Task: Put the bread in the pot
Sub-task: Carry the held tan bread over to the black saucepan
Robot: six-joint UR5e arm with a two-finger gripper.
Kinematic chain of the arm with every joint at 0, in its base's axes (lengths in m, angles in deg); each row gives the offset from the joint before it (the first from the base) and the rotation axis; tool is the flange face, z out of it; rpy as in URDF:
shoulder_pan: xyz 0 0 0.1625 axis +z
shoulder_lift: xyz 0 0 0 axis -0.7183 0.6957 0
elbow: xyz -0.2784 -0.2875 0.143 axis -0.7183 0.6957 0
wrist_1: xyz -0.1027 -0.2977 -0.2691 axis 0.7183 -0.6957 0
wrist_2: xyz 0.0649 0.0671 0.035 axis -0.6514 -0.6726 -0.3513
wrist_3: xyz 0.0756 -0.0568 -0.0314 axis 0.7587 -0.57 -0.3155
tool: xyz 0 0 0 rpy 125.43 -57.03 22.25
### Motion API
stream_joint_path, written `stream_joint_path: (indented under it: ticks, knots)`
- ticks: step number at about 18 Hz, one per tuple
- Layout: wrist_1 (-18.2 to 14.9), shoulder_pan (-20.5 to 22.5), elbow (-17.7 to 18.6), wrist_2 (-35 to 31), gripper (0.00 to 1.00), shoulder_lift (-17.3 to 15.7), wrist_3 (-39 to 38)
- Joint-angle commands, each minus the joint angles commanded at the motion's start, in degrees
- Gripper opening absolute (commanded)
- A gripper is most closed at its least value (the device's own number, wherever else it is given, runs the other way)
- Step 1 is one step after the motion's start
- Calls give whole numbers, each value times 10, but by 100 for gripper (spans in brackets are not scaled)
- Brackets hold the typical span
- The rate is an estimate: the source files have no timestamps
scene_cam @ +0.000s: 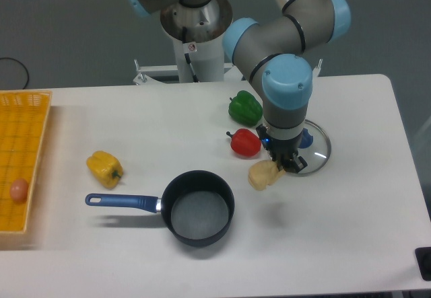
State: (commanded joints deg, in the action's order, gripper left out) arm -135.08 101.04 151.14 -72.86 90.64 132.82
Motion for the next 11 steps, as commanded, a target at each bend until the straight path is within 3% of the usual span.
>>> stream_joint_path:
  ticks: [7, 11]
  knots:
    - [-11, -9, 5, 4, 22, -11, -11]
    - [-13, -41, 4, 4, 22, -14, -58]
